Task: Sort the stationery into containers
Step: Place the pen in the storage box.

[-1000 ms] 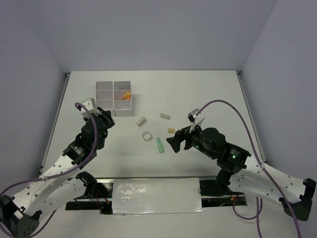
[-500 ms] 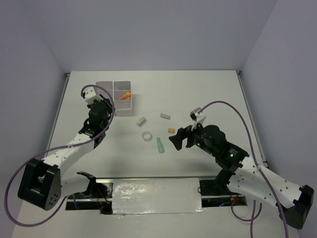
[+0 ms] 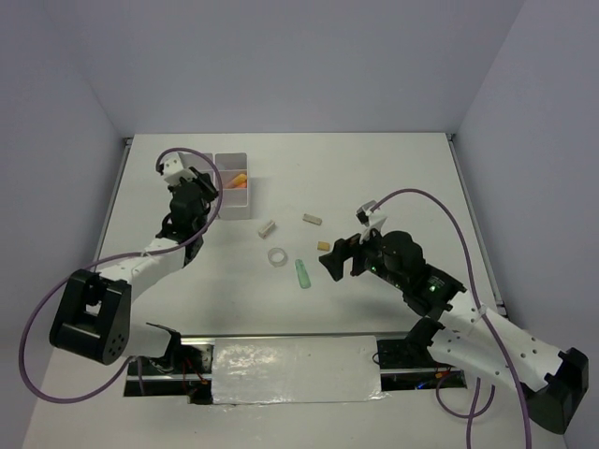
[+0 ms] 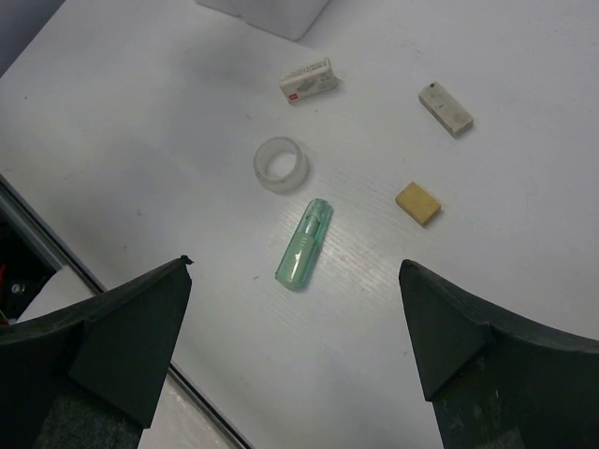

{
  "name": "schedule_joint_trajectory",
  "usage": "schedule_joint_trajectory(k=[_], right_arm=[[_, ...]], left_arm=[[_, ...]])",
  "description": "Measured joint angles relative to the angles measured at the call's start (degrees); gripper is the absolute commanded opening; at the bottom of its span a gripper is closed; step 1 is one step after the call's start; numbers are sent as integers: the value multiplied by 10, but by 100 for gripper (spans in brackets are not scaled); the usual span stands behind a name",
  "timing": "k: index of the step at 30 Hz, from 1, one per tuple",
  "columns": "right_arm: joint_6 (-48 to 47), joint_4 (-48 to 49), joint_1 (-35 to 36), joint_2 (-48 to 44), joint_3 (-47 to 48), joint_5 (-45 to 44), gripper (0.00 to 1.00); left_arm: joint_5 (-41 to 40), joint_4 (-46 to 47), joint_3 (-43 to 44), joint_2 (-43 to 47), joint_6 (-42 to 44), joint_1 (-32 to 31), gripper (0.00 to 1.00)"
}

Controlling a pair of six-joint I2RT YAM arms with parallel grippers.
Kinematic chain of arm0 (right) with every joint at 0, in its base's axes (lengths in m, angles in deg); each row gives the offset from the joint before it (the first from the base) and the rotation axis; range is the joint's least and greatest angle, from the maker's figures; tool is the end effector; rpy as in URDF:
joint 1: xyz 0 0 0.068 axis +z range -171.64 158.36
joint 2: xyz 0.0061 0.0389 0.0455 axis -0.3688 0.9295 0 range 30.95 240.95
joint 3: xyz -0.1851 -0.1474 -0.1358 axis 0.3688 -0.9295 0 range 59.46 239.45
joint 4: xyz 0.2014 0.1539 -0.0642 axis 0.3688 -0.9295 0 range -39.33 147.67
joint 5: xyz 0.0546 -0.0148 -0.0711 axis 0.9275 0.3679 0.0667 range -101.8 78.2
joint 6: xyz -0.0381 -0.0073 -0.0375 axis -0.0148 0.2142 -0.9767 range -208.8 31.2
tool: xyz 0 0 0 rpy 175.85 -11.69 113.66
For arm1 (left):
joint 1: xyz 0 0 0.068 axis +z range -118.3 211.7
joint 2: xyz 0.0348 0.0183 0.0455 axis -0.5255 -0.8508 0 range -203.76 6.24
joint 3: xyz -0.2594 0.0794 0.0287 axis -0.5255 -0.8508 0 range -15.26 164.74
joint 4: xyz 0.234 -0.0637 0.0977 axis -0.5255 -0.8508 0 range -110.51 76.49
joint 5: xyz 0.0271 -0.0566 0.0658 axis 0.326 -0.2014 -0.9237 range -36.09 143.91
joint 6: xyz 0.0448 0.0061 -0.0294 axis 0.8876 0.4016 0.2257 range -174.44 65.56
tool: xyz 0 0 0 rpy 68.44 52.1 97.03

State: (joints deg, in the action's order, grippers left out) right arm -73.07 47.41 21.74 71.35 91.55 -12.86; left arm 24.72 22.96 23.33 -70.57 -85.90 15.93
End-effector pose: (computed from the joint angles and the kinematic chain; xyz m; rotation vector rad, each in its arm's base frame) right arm 0.1268 0.1190 0.2736 -0.4542 1.9002 0.6772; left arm 0.2880 -0.0634 0.2629 -0.6008 1.4855 -0.2330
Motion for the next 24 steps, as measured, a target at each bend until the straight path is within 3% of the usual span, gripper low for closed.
schedule_joint_trajectory(k=[19,24], right_arm=[[-7,9,-13,21,0,18,100],[-7,9,-13,22,0,21,100]], left_arm=[[23,43,0,-45,-1,9,0],[23,64,0,-57,0,9,8]])
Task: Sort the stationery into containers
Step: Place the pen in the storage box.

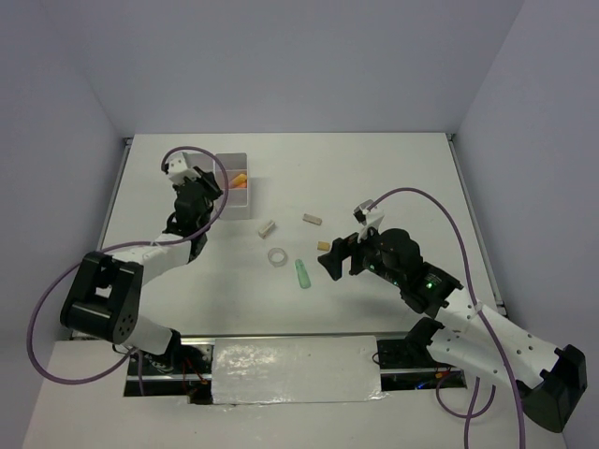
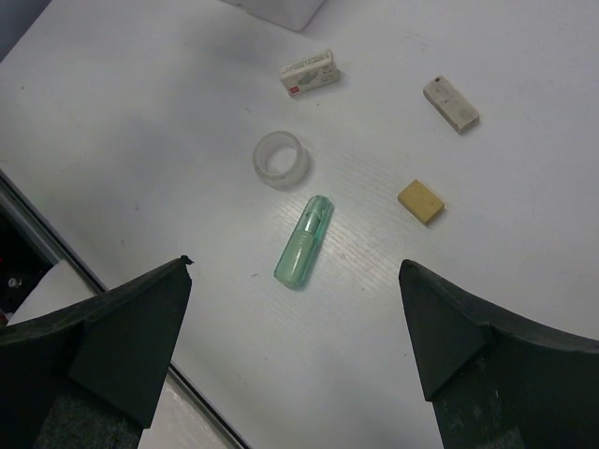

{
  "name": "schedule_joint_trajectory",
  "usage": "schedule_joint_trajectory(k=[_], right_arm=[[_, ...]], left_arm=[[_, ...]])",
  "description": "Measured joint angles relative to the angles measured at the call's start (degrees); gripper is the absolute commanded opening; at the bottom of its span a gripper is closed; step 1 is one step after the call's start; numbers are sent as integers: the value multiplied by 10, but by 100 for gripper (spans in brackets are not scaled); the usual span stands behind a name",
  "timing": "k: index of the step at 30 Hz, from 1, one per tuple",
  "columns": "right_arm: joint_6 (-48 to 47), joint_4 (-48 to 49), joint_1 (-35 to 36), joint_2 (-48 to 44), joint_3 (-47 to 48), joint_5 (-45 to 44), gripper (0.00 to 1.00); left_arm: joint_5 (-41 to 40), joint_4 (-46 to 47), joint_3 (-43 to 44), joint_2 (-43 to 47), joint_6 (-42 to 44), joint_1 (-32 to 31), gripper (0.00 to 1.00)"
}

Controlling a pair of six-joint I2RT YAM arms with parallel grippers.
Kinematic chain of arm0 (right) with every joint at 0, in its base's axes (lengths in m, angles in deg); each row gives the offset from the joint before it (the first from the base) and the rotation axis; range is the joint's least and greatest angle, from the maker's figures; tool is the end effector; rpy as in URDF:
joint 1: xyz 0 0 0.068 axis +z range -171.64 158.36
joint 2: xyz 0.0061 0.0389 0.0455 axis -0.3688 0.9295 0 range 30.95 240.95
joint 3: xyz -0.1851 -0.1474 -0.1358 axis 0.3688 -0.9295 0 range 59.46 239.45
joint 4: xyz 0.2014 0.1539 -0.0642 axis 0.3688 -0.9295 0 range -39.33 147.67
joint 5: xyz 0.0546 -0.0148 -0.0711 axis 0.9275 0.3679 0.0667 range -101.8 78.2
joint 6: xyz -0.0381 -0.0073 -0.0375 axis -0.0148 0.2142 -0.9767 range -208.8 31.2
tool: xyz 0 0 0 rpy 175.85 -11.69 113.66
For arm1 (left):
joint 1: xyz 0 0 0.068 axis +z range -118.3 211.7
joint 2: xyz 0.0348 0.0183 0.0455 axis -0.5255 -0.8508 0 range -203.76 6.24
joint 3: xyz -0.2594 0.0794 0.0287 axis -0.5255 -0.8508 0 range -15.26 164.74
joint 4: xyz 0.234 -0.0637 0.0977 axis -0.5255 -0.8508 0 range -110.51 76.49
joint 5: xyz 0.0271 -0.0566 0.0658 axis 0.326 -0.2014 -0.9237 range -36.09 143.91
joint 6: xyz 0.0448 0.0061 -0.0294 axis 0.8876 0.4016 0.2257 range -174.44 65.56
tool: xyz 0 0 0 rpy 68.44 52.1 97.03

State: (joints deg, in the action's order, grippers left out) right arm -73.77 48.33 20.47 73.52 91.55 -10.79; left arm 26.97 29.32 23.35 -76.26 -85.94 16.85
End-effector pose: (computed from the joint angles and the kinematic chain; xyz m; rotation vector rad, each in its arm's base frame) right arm 0.1335 0.1215 0.2693 -0.4749 1.9197 0.6798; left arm 0.3032 -0.0638 0.2467 -0.5854 1.4817 -0.2577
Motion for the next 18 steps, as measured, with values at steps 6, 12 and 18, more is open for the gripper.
schedule_joint_trajectory(k=[6,12,18], right_arm=[[-1,1,0,0,0,3,100],[-3,3,0,0,0,9,100],[-7,4,-1,0,0,16,100]], left_arm=[[1,28,1,-54,-1,0,9],[7,54,1,-78,-3,0,15],[13,83,3,-105,-3,0,26]])
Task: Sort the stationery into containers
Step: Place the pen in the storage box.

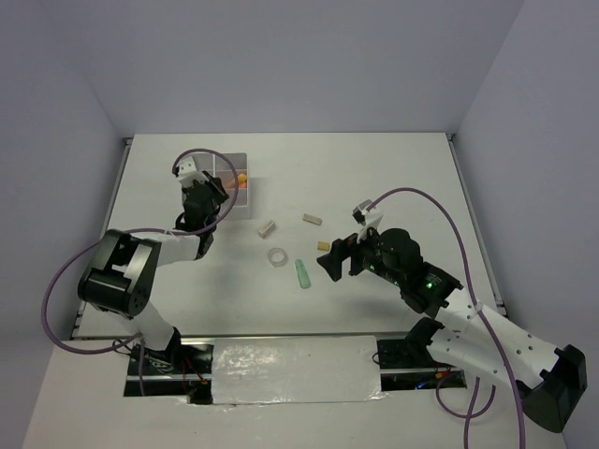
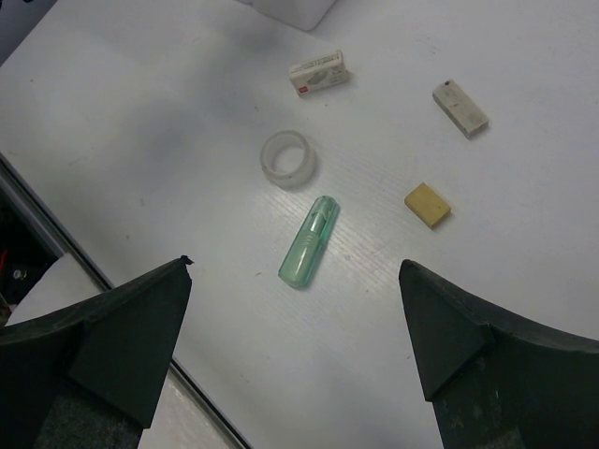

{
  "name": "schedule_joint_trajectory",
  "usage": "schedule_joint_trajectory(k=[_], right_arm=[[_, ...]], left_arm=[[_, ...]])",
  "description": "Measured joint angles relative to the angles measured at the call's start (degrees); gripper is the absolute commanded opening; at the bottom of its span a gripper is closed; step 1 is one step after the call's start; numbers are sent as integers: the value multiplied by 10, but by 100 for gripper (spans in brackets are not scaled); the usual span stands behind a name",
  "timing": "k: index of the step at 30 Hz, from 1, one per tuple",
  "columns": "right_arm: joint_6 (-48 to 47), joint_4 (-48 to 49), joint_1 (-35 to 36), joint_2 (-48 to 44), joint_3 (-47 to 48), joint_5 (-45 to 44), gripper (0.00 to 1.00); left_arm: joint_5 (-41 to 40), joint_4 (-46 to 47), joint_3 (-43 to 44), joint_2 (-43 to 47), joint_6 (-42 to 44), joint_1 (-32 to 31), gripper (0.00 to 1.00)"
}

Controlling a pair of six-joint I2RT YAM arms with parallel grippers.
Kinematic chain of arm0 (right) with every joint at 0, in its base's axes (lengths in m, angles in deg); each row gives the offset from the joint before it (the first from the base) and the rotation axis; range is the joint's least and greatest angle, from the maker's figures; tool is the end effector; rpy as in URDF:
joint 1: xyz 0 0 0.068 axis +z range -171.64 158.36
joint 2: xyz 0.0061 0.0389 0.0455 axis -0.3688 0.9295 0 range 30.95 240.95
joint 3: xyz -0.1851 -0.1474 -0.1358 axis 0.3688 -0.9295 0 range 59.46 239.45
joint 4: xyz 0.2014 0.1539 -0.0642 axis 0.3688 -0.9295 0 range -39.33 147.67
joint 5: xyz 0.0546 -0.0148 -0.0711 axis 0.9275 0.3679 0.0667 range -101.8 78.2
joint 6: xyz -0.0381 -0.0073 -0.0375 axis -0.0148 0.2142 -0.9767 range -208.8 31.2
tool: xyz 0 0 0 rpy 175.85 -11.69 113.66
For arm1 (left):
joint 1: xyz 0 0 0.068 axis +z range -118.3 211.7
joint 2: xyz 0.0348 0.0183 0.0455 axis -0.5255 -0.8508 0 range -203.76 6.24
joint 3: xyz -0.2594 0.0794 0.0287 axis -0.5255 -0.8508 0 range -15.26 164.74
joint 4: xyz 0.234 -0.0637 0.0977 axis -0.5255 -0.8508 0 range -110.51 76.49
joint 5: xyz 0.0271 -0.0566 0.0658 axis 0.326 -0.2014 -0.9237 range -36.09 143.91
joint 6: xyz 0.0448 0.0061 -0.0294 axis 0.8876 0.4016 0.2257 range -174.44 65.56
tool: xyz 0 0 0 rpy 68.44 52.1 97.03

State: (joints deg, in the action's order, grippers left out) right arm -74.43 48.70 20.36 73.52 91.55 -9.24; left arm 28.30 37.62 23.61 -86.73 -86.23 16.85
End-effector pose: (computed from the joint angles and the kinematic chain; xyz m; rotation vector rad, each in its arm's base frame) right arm 0.1332 0.1221 0.2700 -0.5016 1.9090 0.6984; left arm 0.3247 -0.0703 0.2084 -0.5727 1.5197 -0.2654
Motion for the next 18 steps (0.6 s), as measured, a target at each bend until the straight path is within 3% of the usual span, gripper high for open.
schedule_joint_trajectory(k=[8,13,18], right_arm=[[-4,4,0,7,0,7,100],[-4,5,0,17,0,16,100],[-3,7,0,20,0,22,100]], left_arm=[[6,8,2,-14,0,0,42],[13,17,2,-14,0,0,70],[15,20,2,-14,-1,0,76]])
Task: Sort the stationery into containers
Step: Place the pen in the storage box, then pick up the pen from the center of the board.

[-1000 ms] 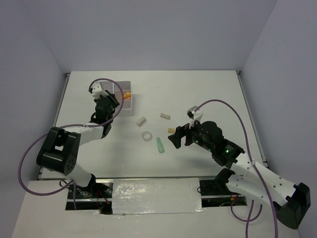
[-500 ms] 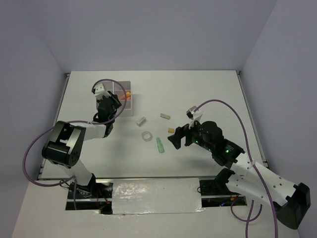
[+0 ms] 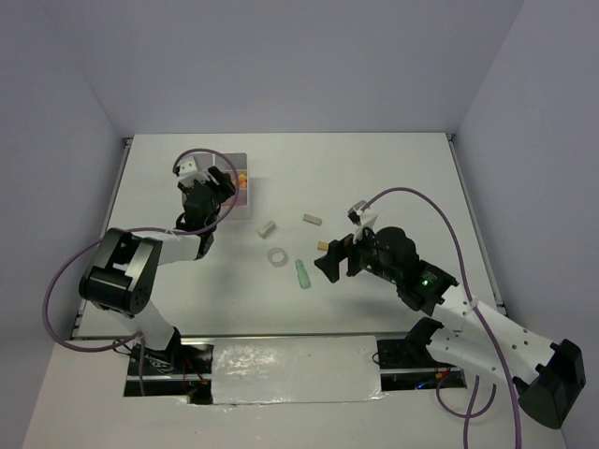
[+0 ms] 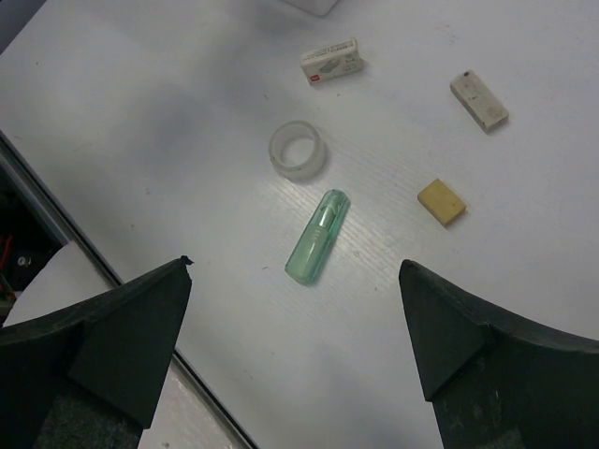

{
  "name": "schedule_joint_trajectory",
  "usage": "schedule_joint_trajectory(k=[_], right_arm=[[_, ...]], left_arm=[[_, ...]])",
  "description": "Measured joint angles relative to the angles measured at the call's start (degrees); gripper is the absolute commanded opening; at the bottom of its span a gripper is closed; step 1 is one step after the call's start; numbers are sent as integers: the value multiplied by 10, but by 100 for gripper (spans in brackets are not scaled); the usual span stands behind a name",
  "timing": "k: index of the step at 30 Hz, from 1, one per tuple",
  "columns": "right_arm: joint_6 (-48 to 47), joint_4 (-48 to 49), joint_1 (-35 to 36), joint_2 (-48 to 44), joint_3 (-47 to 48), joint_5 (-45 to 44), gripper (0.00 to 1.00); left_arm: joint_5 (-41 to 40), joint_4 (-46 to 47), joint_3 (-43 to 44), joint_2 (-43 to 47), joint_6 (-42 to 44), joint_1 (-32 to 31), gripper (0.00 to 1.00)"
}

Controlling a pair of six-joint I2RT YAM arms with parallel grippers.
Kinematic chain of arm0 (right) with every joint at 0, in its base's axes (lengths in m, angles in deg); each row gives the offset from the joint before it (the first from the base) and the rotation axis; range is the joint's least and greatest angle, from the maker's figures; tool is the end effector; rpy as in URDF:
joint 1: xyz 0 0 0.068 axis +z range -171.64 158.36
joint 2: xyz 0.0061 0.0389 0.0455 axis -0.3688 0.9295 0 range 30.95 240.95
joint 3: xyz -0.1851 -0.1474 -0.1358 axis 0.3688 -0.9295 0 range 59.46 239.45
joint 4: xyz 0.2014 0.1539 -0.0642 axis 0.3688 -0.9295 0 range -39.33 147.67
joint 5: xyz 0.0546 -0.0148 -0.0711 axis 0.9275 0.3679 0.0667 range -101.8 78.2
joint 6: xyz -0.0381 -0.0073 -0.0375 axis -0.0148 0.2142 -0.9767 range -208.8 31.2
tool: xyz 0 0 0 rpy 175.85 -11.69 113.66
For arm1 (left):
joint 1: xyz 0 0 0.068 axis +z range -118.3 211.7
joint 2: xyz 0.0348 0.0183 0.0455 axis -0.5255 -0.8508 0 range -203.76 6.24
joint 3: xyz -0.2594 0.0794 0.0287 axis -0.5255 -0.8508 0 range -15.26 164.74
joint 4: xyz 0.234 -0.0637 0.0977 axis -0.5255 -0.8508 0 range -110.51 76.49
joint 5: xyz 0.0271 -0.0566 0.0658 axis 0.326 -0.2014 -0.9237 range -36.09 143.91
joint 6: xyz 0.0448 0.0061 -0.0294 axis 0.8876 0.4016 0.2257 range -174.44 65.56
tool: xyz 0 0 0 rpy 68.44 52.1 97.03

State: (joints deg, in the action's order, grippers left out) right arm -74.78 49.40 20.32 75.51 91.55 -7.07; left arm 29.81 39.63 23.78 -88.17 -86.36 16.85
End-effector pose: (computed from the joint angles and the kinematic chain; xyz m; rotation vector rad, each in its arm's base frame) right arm 0.1367 0.1269 0.2656 -0.5384 1.9280 0.7216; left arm 0.3278 -0.0720 0.2051 -0.5558 1.5155 -0.2938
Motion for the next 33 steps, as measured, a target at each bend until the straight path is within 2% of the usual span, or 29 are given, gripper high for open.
schedule_joint_trajectory(k=[3,7,11,16,20,25,28,29,30,31,33], right_arm=[[2,2,0,21,1,-1,96],[16,-20,1,143,44,-12,90],[33,-50,19,267,85,-50,87],[58,-106,94,386,162,-111,83],[71,-116,136,489,235,-140,77],[80,-127,153,552,255,-163,71],[83,-135,153,565,271,-167,53],[85,-134,153,567,273,-168,38],[84,-134,153,568,275,-168,29],[84,-134,153,569,276,-168,12],[86,-134,153,569,277,-170,0]], left_arm=[[1,-13,-1,13,-3,0,78],[2,-98,-1,101,-21,-1,88],[3,-262,42,209,-52,-3,99],[25,-478,113,287,-90,-5,99],[49,-612,99,351,-104,-12,99],[58,-750,78,474,-100,-15,99],[62,-786,78,552,-89,-15,99],[62,-795,78,567,-85,-15,99],[62,-803,80,593,-83,-15,99],[62,-808,81,606,-80,-15,99],[61,-820,82,615,-72,-15,99]])
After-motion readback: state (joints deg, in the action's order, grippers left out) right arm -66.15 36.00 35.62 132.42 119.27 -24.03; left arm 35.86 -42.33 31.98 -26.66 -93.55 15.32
